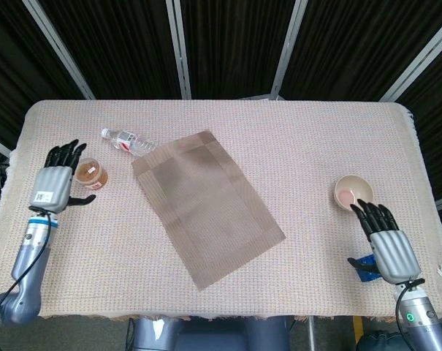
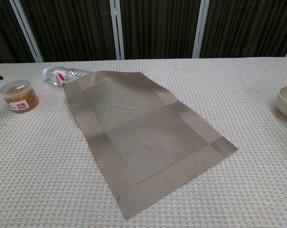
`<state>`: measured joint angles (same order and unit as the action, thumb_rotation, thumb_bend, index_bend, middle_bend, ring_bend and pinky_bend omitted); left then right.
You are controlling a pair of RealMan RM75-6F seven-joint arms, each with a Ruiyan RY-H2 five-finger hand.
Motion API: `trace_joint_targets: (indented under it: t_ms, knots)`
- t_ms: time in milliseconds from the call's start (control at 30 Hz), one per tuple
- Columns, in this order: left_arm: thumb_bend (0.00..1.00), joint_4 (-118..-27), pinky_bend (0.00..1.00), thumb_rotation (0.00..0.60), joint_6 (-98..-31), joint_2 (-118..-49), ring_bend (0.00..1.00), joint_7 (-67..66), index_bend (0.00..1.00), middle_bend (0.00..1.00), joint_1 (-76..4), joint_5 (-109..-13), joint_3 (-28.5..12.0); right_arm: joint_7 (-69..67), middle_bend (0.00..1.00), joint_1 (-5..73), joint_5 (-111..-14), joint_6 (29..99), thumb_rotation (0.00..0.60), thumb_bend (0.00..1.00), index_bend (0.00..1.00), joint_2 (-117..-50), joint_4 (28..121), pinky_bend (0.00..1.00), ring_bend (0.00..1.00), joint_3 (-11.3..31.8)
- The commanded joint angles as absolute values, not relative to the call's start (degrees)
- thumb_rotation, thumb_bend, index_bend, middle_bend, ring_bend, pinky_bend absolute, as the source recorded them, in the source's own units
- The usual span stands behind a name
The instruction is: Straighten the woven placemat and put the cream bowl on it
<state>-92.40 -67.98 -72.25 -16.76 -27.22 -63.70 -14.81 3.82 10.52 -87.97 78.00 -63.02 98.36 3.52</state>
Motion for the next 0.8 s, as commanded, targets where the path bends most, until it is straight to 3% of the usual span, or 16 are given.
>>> trace_joint_targets:
  t_ms: [33,267,567,800]
  knots:
    - [0.0,-99.54,0.0,0.6,-73.74,-66.68,0.0,-17.61,0.0,0.0,-22.1,-67.25,-12.0,2.12,0.0,15.33,-92.22,72.13,0.6,0.0,0.04,-63.28,98.49,0.0,0.0,2.68]
    - [0.0,-104.17,0.0,0.6,-79.08,-62.63,0.0,-17.19,0.0,0.0,-16.98,-70.49,-8.54,3.12,0.0,22.88,-96.0,65.37,0.6,0.0,0.17,-67.93,94.35,0.0,0.0,4.23]
    - [0.0,-101.65,0.0,0.6,-83.2,-62.05,0.0,-12.66,0.0,0.0,-13.3,-74.58,-6.56,5.49,0.0,30.45,-96.06,57.06,0.6,0.06,0.26,-77.45,85.74,0.0,0.0,4.7]
    - [0.0,-100.12,0.0,0.6,-82.96,-62.14,0.0,-11.16,0.0,0.0,-12.92,-74.56,-6.78,2.89,0.0,33.24,-98.24,56.43,0.6,0.09,0.3,-84.17,76.91,0.0,0.0,2.93]
